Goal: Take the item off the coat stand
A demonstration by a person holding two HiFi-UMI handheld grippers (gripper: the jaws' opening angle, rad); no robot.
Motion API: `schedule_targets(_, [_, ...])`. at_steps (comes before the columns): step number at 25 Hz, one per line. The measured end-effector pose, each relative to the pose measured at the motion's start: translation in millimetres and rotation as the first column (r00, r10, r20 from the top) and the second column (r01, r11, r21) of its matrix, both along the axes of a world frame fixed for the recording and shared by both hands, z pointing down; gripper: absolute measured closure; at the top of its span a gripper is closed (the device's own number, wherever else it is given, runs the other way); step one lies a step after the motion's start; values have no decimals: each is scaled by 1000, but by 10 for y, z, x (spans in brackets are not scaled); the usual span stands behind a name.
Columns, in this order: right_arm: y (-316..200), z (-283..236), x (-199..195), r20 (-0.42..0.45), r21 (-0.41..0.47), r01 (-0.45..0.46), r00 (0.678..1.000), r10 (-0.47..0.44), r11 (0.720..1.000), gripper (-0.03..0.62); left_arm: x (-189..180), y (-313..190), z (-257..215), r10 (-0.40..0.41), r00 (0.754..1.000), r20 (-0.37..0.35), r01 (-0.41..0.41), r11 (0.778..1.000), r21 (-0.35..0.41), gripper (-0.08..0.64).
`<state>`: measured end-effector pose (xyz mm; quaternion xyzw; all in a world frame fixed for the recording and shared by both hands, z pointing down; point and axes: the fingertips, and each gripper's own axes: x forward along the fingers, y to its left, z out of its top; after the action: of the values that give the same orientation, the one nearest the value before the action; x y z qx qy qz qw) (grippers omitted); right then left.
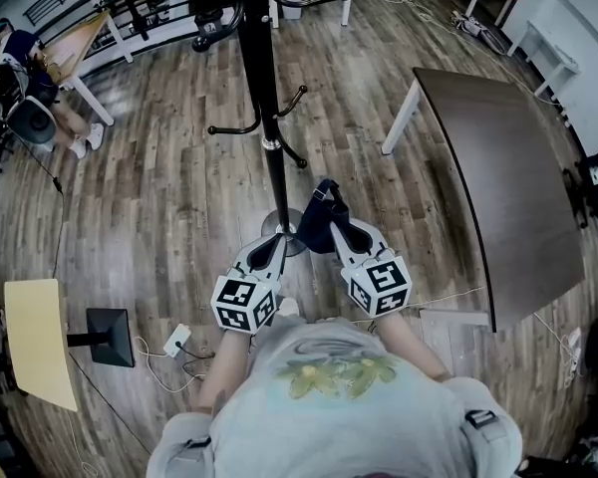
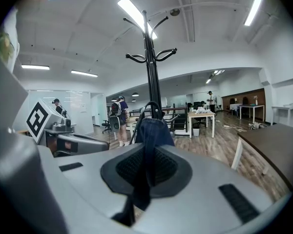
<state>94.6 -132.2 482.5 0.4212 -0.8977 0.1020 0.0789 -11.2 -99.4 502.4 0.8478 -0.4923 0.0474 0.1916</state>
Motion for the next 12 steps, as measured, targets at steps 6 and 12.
schedule_targets(6, [6,18,55,-6,-6,7,1000,-7,1000,571,64,-4,-8,-6,1000,2,6,1000,-4,545])
schedule_targets(12, [23,66,119,-10,-18,12,1000,-12,1000,571,120,11,27,-9,1000,5,9,1000,-15,545])
